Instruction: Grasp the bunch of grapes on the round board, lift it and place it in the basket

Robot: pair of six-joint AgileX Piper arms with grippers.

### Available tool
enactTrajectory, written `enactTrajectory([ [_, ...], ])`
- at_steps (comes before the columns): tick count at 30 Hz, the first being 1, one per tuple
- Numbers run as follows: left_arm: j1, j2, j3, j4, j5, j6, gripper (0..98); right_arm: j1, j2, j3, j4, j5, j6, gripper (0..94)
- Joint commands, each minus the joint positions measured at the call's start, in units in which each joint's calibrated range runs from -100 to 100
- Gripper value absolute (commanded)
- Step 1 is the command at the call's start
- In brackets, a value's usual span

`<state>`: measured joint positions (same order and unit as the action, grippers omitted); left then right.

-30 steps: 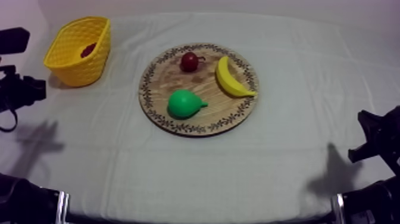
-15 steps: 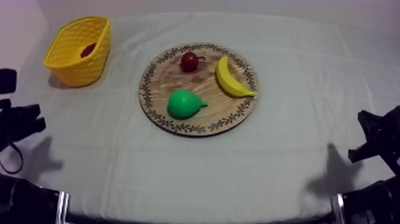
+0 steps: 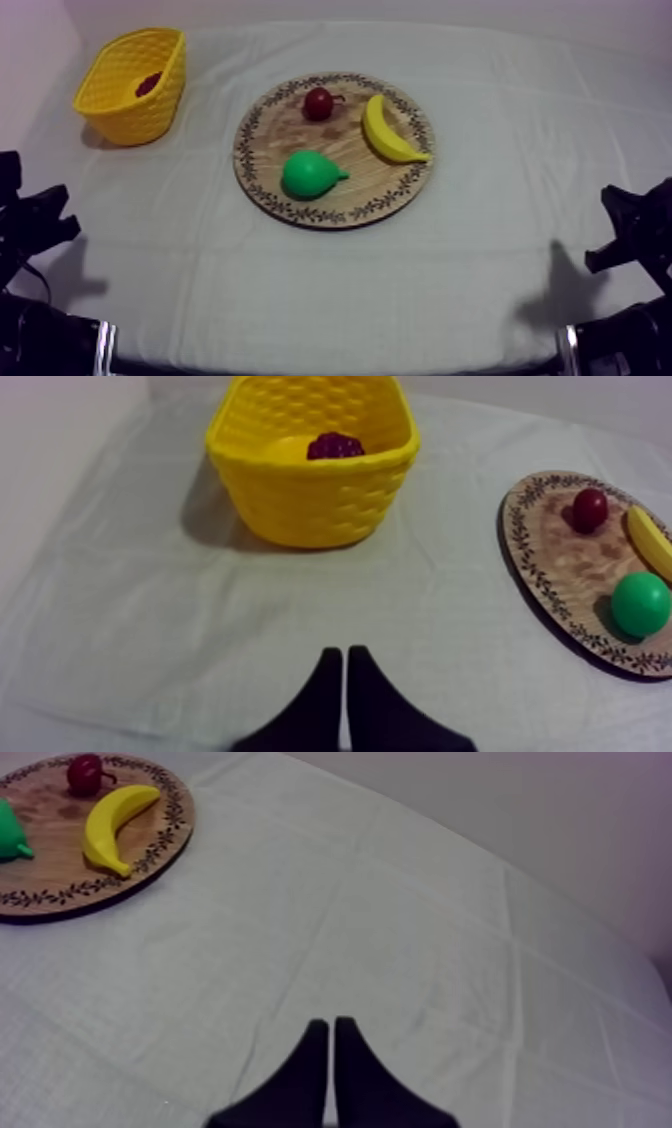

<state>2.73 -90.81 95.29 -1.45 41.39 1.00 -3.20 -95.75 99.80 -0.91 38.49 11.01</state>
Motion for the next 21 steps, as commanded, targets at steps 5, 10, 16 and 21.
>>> enactTrajectory([
  [5, 0.4, -3.1, 1.5, -0.42, -2.4, 4.7, 0.1, 0.0, 0.0, 0.0, 0.0, 0.0, 0.0, 0.3],
  [10, -0.8, -6.3, 1.9, -0.49, -3.2, 8.1, 0.1, 0.0, 0.0, 0.0, 0.0, 0.0, 0.0, 0.3],
  [16, -1.5, -8.5, 3.2, -0.56, -4.7, 8.8, 0.1, 0.0, 0.0, 0.0, 0.0, 0.0, 0.0, 0.3],
  [21, -2.4, -8.8, 3.9, -0.57, -6.7, 8.8, 0.1, 0.0, 0.0, 0.0, 0.0, 0.0, 0.0, 0.3],
])
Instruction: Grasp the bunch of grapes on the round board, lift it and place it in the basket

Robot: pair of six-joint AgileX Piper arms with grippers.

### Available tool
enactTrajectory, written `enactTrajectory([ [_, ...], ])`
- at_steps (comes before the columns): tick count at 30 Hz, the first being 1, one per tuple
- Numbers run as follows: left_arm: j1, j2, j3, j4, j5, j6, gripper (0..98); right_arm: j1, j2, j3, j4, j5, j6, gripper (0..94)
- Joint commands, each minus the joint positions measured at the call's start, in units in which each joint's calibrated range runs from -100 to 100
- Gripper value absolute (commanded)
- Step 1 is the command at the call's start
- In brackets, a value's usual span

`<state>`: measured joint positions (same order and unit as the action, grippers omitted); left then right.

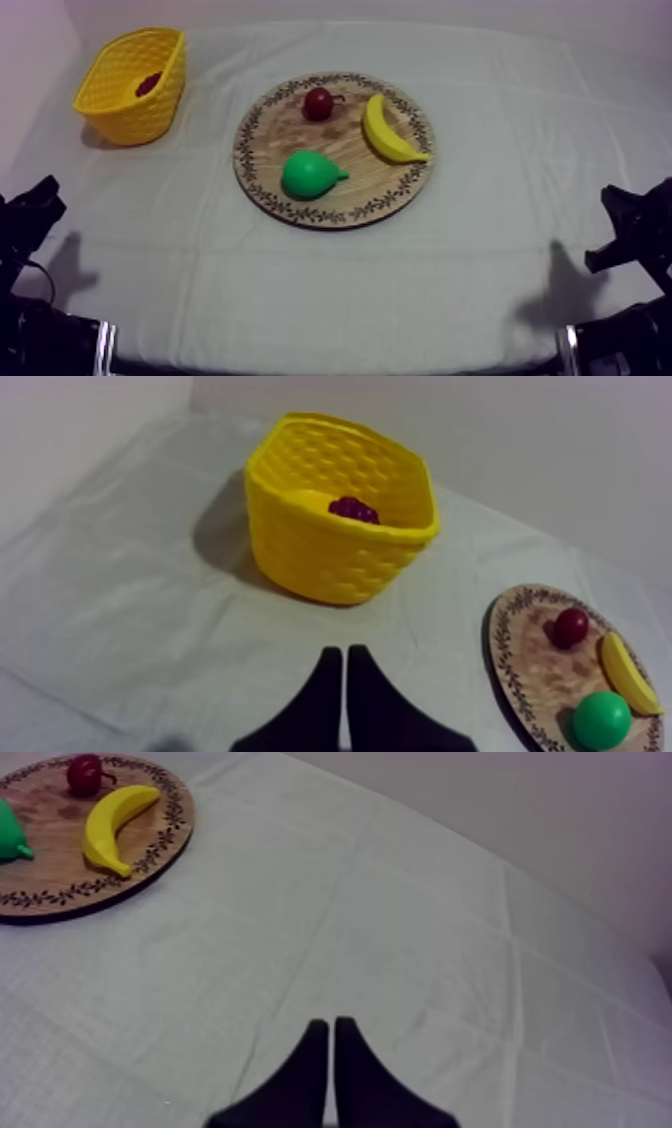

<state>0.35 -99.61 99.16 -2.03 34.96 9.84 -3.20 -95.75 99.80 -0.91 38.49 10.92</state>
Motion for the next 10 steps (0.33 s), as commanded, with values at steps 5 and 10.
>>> enactTrajectory([
  [5, 0.1, 0.0, 0.2, 0.0, -0.9, 0.1, 0.1, 0.0, 0.0, 0.0, 0.0, 0.0, 0.0, 0.3],
  [10, 0.2, 0.0, 0.3, 0.0, -1.1, 0.1, 0.1, 0.0, 0.0, 0.0, 0.0, 0.0, 0.0, 0.3],
])
